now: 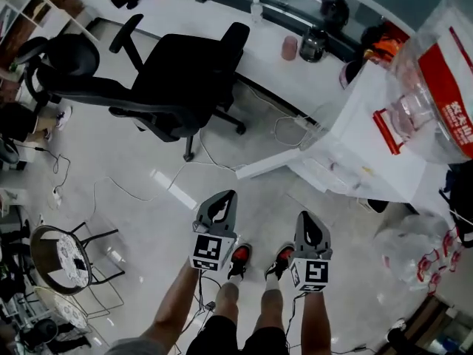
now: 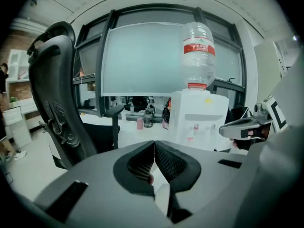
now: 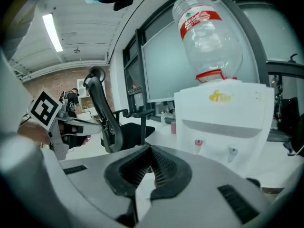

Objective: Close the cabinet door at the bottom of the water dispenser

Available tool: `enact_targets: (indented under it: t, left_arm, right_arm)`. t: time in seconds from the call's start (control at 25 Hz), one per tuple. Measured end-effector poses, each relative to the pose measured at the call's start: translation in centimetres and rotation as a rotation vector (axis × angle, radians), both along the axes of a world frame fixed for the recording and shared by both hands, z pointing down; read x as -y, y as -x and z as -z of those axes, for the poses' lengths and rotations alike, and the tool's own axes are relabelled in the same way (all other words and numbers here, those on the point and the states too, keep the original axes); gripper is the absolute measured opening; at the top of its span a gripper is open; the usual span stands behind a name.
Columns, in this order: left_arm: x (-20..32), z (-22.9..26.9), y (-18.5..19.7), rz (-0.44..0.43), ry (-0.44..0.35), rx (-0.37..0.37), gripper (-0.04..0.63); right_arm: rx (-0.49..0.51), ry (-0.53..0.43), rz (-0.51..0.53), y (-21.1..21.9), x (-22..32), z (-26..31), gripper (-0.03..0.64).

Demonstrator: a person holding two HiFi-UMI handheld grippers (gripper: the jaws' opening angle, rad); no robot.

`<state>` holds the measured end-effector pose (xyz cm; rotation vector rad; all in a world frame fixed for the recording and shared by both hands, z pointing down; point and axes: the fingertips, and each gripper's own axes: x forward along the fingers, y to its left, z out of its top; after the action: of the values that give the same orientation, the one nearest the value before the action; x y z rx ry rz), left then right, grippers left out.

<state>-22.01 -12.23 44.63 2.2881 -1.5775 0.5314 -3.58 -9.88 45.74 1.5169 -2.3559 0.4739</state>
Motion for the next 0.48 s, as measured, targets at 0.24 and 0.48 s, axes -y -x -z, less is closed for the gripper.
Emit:
enact_targets:
  t: [0.24,0.48]
  left_arm:
    - [1.2,-7.4,1.3,0.026,0.033,0.023,0.025]
    - [1.4,-14.8,2.3,0.030,0.074,0.038,0.025]
  right_arm:
    - [0.002,0.048,0.028,1.0,1.4,-7.4,0.015]
    - [-0.003,0.068,0.054,2.7,2.7,-13.7,0.015]
